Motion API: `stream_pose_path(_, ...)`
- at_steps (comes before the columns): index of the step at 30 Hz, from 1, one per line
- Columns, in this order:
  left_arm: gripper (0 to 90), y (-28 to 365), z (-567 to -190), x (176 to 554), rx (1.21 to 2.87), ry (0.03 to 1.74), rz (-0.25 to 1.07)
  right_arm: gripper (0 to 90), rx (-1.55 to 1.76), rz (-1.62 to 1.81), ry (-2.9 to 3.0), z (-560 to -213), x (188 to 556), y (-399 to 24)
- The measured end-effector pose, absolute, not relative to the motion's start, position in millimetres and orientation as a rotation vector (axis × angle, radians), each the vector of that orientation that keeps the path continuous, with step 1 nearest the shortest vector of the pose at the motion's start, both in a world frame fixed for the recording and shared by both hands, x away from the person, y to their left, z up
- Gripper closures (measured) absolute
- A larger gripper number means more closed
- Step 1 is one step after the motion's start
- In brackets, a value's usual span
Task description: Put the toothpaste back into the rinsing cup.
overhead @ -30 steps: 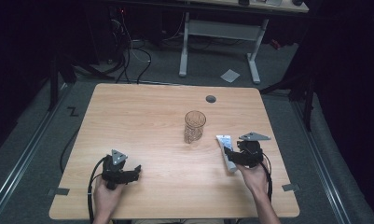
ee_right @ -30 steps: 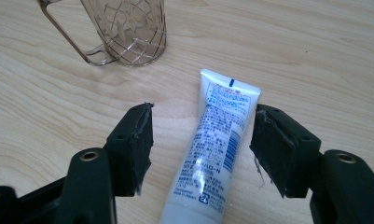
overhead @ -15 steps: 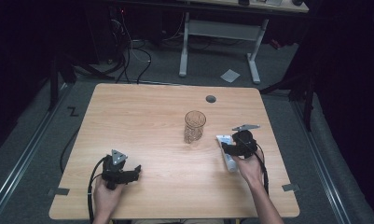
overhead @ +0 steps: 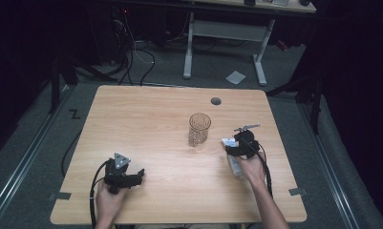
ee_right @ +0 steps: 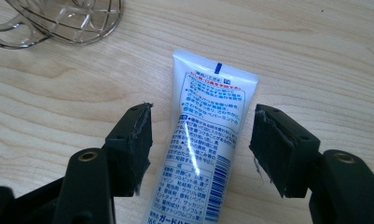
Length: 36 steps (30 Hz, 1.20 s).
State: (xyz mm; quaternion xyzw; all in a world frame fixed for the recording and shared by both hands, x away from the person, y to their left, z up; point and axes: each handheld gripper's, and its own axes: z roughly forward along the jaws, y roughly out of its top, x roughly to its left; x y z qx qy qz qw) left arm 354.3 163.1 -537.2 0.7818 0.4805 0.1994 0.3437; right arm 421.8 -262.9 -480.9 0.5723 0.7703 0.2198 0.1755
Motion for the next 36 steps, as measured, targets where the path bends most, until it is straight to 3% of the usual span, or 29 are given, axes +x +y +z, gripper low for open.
stream_pose_path(29,15.3,163.1,-537.2,354.1,2.034,1.247,0.519,38.2,1.679,0.502,2.227,-503.8,439.9,-258.7)
stream_pose_path(36,15.3,163.1,-537.2,354.1,2.034,1.247,0.519,41.7,1.667,0.529,2.244,-504.2,440.6,-260.1)
